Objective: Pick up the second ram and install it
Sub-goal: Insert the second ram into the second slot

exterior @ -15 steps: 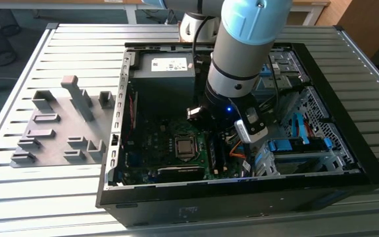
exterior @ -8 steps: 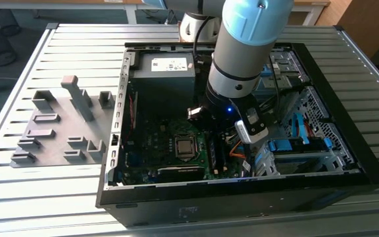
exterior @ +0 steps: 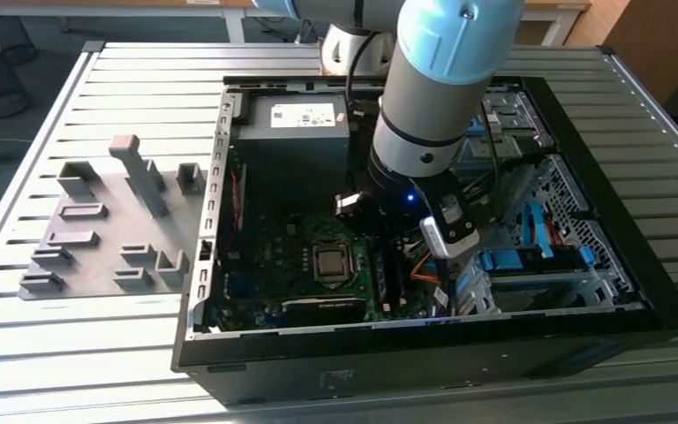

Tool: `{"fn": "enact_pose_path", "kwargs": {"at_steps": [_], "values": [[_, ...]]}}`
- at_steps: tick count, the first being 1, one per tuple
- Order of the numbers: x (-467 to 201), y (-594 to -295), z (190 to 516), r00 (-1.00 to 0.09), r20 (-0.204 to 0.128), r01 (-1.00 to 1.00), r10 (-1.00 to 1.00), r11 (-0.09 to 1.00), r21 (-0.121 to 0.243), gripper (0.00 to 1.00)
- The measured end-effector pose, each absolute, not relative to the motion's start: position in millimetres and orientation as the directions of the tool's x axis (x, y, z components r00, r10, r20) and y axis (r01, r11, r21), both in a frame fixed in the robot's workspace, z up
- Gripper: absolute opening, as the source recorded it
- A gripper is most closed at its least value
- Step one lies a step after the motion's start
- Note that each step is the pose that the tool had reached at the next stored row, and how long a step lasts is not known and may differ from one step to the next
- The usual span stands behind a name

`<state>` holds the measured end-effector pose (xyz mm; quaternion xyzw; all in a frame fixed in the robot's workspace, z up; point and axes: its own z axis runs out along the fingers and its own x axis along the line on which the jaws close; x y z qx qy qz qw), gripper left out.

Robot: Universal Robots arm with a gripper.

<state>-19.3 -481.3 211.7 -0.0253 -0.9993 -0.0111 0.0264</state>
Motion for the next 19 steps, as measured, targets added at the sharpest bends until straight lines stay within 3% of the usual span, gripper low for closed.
{"fn": "enact_pose_path", "kwargs": {"at_steps": [19], "values": [[-18.3, -480.5, 214.9, -0.997, 0.056, 0.049, 0.048, 0.999, 0.011, 0.14]]}}
